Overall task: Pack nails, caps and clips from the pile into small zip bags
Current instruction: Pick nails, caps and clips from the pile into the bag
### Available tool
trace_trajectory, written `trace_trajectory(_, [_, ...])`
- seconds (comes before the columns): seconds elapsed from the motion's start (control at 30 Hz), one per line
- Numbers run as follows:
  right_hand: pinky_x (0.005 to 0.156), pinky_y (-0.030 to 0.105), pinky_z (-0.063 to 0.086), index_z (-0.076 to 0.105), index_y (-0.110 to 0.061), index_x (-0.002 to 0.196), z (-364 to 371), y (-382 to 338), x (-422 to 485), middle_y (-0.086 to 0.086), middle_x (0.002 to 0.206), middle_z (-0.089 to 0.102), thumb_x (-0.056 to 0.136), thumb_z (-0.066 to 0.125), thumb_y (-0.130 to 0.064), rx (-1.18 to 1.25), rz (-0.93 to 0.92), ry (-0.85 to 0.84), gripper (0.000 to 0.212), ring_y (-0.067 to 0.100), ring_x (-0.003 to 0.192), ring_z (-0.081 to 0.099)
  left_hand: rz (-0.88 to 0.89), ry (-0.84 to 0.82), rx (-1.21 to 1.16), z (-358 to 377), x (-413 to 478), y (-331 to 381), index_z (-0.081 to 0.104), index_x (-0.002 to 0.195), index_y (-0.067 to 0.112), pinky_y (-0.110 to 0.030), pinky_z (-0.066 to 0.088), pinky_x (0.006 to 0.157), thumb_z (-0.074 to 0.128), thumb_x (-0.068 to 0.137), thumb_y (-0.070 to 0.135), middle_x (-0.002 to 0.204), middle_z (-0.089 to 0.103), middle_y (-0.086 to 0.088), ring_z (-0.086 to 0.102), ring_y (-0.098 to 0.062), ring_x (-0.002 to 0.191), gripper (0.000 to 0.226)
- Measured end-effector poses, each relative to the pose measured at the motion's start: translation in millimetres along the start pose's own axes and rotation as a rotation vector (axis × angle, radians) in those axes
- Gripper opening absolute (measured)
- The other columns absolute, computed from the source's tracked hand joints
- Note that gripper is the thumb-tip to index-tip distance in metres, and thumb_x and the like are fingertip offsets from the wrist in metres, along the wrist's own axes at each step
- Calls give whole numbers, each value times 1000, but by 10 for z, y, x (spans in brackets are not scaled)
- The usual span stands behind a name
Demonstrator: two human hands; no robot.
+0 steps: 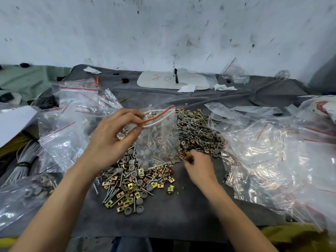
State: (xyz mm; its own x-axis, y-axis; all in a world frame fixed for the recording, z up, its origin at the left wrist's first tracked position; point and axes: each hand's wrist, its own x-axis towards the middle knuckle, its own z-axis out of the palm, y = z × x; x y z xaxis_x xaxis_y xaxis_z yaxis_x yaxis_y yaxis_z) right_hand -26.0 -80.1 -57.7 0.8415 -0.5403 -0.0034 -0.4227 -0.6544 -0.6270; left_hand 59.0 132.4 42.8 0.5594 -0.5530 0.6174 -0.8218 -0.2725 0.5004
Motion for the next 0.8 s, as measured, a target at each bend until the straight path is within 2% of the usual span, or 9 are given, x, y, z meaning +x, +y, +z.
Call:
trace_trajectory(0.1, [75, 21, 51, 68, -16, 95, -414, -128, 13, 0, 93, 69, 89, 66, -15, 253, -64, 184, 7, 3, 75, 59, 15, -38, 16, 25, -3, 17, 69, 94, 9, -34, 48, 95, 56, 87, 28, 115, 65, 2, 61, -13, 108, 25])
trace_trajectory(0.2, [78, 13, 49, 70, -14, 97, -913, -542, -66, -3, 93, 65, 86, 68, -13, 320, -419, 360, 11, 5, 81, 58, 64, -71, 27, 79, 20, 89, 69, 92, 8, -19, 43, 95, 57, 88, 24, 116, 64, 2, 60, -9, 108, 20])
trace_trajectory(0.3, [77, 11, 42, 69, -7, 94, -1209, -952, -141, -2, 93, 56, 86, 65, -6, 30, -763, 277, 8, 10, 82, 55, 110, -86, 55, 125, 48, 167, 69, 91, 5, -15, 41, 94, 61, 87, 15, 116, 65, -2, 59, -8, 107, 14])
trace_trajectory(0.4, [88, 22, 40, 68, -7, 103, -1230, -1104, -157, 4, 108, 53, 91, 61, -10, -322, -859, 80, 14, 16, 101, 51, 116, -88, 70, 116, 57, 203, 70, 92, 3, -20, 44, 93, 61, 85, 12, 116, 65, -3, 60, -11, 107, 13])
trace_trajectory(0.47, [100, 21, 35, 66, -10, 113, -1201, -1069, -145, 4, 120, 51, 90, 62, -15, -351, -877, 67, 23, 14, 114, 44, 124, -82, 69, 104, 47, 203, 69, 92, 3, -21, 44, 92, 61, 85, 10, 116, 65, -5, 61, -13, 105, 13])
trace_trajectory(0.53, [101, 18, 35, 65, -8, 116, -1142, -1006, -136, 7, 124, 51, 88, 65, -14, -174, -872, 187, 29, 11, 110, 47, 111, -57, 61, 64, 23, 182, 69, 91, 3, -17, 43, 91, 61, 85, 9, 114, 65, -6, 61, -13, 104, 12])
trace_trajectory(0.67, [78, 11, 48, 67, -4, 101, -807, -744, -145, 4, 99, 60, 87, 62, 1, 364, -598, 582, 15, -3, 80, 53, 62, 16, 78, -2, 0, 127, 69, 92, 4, -16, 42, 91, 60, 86, 11, 115, 65, -4, 61, -12, 104, 13])
trace_trajectory(0.73, [71, 7, 44, 67, -6, 97, -519, -600, -218, 4, 91, 63, 88, 60, 3, 464, -432, 551, 14, -3, 76, 54, 30, 51, 100, -33, -6, 109, 69, 93, 6, -15, 42, 91, 60, 87, 14, 116, 65, -2, 61, -12, 104, 13])
trace_trajectory(0.8, [73, 6, 44, 68, -8, 97, -195, -470, -304, 0, 91, 63, 88, 61, 1, 390, -381, 335, 15, -2, 77, 55, 7, 85, 101, -52, -4, 101, 68, 93, 7, -13, 41, 90, 59, 87, 14, 116, 65, -1, 60, -11, 105, 13])
